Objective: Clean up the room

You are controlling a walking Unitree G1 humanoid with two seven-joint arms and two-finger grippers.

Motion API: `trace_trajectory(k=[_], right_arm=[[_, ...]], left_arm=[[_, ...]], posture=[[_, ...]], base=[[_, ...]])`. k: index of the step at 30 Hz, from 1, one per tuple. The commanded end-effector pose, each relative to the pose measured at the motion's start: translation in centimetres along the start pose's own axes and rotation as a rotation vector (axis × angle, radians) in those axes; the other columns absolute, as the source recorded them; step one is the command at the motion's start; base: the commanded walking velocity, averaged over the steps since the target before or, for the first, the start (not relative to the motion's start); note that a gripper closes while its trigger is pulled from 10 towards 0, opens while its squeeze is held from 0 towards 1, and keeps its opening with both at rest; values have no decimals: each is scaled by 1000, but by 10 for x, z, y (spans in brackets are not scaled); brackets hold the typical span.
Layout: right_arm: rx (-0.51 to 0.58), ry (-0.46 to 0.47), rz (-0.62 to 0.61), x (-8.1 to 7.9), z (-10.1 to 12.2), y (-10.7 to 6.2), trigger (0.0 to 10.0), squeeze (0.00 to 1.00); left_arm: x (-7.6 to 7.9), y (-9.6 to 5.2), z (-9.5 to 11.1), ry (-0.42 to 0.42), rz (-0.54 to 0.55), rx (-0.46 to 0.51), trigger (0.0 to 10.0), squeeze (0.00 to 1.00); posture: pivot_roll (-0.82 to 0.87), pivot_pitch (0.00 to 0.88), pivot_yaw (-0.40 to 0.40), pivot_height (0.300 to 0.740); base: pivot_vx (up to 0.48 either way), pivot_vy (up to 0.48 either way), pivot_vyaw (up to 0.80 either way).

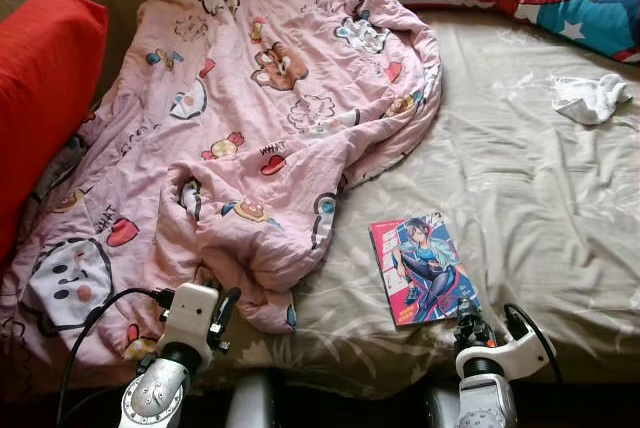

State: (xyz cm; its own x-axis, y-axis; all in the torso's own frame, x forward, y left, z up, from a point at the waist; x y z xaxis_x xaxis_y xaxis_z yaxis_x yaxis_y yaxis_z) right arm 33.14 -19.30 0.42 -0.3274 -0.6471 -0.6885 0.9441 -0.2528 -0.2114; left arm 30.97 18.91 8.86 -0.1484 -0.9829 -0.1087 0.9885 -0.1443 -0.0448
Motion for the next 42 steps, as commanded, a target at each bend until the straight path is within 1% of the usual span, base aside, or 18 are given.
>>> trace_trajectory(k=[1, 7, 11, 16, 19, 22, 26, 29, 34, 35, 37, 39, 42], right_arm=[[-34, 15, -38, 11, -13, -9, 10000, 0], [-35, 19, -33, 6, -11, -5, 10000, 0], [-33, 28, -16, -2, -7, 2, 10000, 0], [-16, 62, 23, -17, 0, 10, 10000, 0], [-21, 70, 26, -21, 0, 12, 10000, 0], [-49, 73, 22, -22, -3, 14, 10000, 0], [-99, 70, 11, -20, -13, 10, 10000, 0], [-114, 65, -33, -8, -19, 4, 10000, 0], [-98, 55, -72, 5, -18, -1, 10000, 0], [-92, 53, -83, 11, -18, -3, 10000, 0], [-92, 53, -83, 11, -18, -3, 10000, 0], [-99, 52, -119, 23, -19, -8, 10000, 0], [-105, 57, -149, 32, -22, -13, 10000, 0]], left_arm=[[-4, -6, -5, 31, -3, -29, 10000, 0], [-3, -9, -7, 40, -6, -40, 10000, 0], [-2, -11, -7, 47, -11, -45, 10000, 0], [-3, -13, -6, 54, -16, -49, 10000, 0], [-2, -13, -6, 54, -18, -51, 10000, 0], [0, -13, -6, 56, -26, -53, 10000, 0], [1, -14, -6, 60, -34, -55, 10000, 0], [2, -13, -7, 61, -37, -55, 10000, 0], [3, -12, -6, 60, -39, -54, 10000, 0], [4, -11, -6, 60, -41, -53, 10000, 0], [4, -11, -6, 60, -41, -53, 10000, 0], [5, -10, -6, 59, -45, -51, 10000, 0], [5, -9, -6, 59, -45, -51, 10000, 0]], posture=[[130, 363, 107, 613], [134, 373, 112, 613], [141, 379, 117, 613], [142, 384, 122, 613], [143, 387, 124, 613], [145, 390, 125, 613], [147, 386, 124, 613], [144, 381, 122, 613], [139, 374, 121, 613], [134, 368, 121, 613], [134, 368, 121, 613], [129, 362, 119, 613], [127, 358, 117, 613]], base=[[0, 0, 0], [0, 0, 0], [0, 0, 0], [0, 0, 0], [0, 0, 0], [0, 0, 0], [0, 0, 0], [0, 0, 0], [0, 0, 0], [0, 0, 0], [0, 0, 0], [0, 0, 0], [0, 0, 0]])
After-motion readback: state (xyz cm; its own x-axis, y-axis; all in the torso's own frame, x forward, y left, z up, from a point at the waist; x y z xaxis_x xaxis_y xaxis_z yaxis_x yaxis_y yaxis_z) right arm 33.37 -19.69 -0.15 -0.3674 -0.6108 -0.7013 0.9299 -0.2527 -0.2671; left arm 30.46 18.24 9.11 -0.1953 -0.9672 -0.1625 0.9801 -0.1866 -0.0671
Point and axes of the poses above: a point about 5 cm out from each wrist's last joint towards the gripper, its own y axis pointing out of the wrist towards the gripper, its own z axis along the axis of the wrist's last joint, x = y × z, the point moved 4 cm from there along y, pointing out of the wrist towards the gripper, and after that the axes turned 8 degrees about -y, right-handed, at the moved point
